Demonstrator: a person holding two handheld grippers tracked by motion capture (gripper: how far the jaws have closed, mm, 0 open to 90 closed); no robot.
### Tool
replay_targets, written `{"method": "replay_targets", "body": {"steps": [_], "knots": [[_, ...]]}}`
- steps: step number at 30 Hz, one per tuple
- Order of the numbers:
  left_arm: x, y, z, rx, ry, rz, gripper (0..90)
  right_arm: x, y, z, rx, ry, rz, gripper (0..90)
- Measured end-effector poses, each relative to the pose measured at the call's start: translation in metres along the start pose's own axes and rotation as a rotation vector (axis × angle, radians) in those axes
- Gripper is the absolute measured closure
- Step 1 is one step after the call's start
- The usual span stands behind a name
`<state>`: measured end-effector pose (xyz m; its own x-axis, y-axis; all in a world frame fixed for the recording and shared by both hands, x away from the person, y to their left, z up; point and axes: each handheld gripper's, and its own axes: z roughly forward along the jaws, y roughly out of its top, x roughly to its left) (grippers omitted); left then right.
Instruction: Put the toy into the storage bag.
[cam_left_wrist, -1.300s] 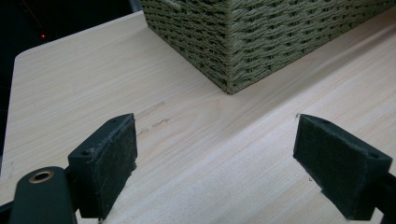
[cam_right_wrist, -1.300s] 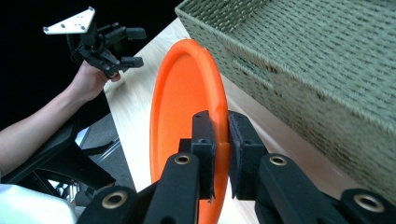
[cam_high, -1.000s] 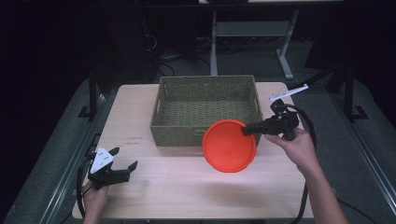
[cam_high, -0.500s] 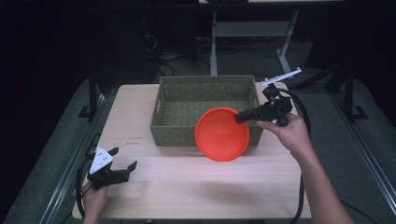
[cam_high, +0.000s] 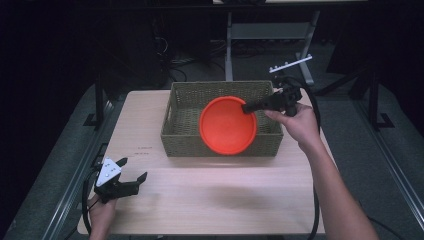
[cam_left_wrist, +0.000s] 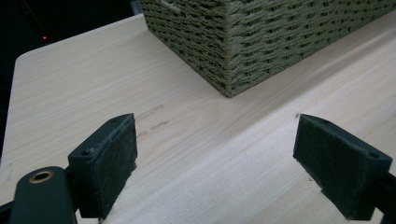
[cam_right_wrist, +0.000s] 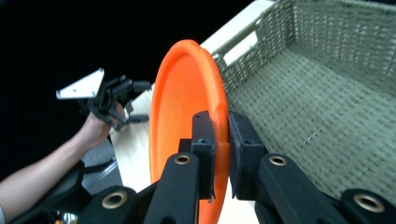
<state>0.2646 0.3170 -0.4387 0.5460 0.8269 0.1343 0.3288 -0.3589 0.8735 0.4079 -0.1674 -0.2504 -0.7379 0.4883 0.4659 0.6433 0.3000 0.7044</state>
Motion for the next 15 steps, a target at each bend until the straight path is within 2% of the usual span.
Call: {"method": "replay_targets", "body": {"steps": [3, 4, 6, 8, 15], "knots": [[0.001, -0.001, 0.0, 0.015, 0.0, 0.021, 13.0, -0.002, 0.009, 0.001, -0.012, -0.015, 0.007, 81.8], [0.0, -0.001, 0.0, 0.004, -0.001, 0.007, 13.0, -0.002, 0.011, 0.001, -0.018, -0.028, 0.003, 81.8], [0.001, -0.001, 0.0, -0.005, -0.009, 0.006, 13.0, 0.0, 0.016, 0.004, -0.024, -0.051, -0.004, 81.7], [0.001, -0.001, 0.0, -0.006, -0.007, 0.008, 13.0, -0.001, 0.018, 0.006, -0.021, -0.058, -0.008, 81.8], [0.0, 0.0, 0.0, 0.002, 0.0, 0.007, 13.0, -0.01, 0.032, 0.021, -0.017, -0.064, 0.021, 81.8]]}}
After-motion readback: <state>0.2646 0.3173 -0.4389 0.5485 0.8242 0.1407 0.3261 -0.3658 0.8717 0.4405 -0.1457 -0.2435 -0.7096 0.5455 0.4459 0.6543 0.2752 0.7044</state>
